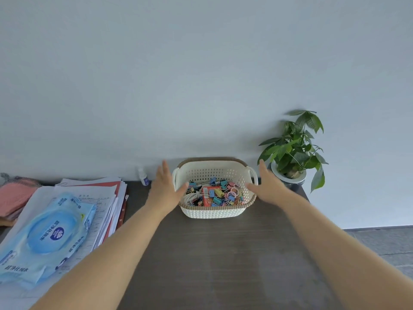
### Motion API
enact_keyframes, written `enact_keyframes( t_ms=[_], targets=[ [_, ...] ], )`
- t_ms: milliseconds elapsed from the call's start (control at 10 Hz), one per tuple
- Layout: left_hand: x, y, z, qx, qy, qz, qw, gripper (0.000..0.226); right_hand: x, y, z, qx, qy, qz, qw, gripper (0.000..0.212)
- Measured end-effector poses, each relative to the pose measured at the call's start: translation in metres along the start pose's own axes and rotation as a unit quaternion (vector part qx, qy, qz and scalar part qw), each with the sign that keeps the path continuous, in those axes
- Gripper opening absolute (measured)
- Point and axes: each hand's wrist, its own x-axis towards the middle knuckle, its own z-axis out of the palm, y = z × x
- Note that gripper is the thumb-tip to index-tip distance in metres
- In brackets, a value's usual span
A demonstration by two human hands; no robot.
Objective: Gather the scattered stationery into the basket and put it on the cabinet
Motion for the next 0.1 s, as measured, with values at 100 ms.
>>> enact_keyframes(
  t_ms=[100],
  targets=[
    [-0.0393,0.0263,-0.0773,-0.009,0.123,0.151,0.981,0.089,-0.0635,-0.0299,-0.0729,0.008,0.054,-0.118,0.992,0.060]
  ],
)
